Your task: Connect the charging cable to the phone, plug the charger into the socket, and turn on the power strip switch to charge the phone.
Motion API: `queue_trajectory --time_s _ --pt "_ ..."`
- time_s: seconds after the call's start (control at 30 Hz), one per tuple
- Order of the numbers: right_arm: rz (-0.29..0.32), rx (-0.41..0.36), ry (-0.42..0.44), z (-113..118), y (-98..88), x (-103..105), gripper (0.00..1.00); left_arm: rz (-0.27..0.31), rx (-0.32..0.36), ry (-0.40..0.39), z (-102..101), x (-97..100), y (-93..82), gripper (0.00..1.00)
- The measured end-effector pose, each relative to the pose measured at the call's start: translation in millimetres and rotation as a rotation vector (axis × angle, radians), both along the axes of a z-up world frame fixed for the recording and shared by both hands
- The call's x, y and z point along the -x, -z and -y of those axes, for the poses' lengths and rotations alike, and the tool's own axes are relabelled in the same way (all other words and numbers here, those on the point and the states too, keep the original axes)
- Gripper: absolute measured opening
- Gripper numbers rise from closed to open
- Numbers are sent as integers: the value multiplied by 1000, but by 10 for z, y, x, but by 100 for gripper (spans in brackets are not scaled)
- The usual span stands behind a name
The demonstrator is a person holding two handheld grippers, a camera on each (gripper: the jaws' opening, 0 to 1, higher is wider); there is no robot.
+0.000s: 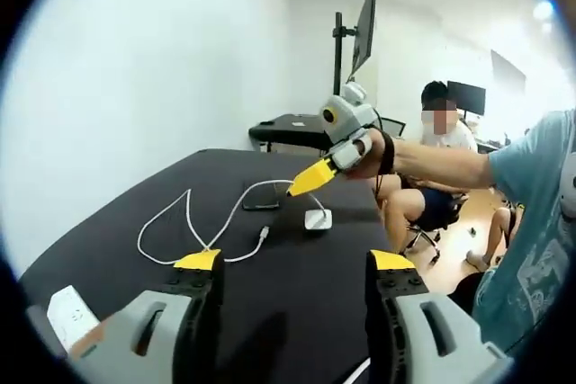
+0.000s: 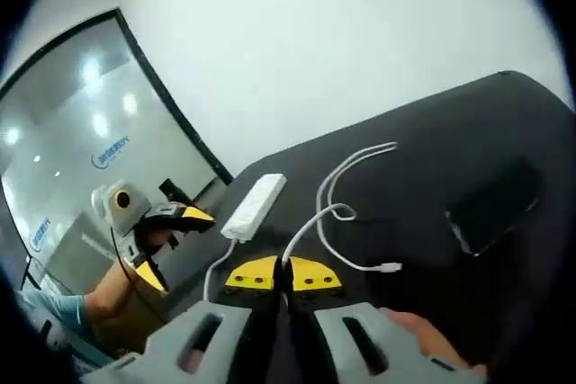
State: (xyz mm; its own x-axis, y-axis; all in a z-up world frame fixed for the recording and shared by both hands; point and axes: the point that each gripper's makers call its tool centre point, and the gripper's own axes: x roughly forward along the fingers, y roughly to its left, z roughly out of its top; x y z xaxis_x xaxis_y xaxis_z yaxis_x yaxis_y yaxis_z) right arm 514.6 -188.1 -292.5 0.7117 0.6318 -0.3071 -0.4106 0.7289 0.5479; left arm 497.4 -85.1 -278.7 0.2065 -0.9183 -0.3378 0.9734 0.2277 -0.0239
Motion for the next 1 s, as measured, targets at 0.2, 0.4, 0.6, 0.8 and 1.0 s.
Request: queue_trajectory --time_s 0.2,0.4,0.6,0.8,1.0 --pt "-21 -46 -23 -459 -113 -87 1 22 15 -26 -210 12 -108 59" --pt "-52 -110 -70 -1057 -68 -194 1 39 15 -55 -486 44 -163 59" --pt "-62 -96 -95 -1553 60 -438 2 50 15 -103 -829 67 -203 59" --pt "-41 19 -120 -1851 423 -701 5 61 5 -148 -1144 8 -201 59" --pt "40 95 -160 -1777 361 -615 27 60 -12 -151 -1173 -16 -187 59"
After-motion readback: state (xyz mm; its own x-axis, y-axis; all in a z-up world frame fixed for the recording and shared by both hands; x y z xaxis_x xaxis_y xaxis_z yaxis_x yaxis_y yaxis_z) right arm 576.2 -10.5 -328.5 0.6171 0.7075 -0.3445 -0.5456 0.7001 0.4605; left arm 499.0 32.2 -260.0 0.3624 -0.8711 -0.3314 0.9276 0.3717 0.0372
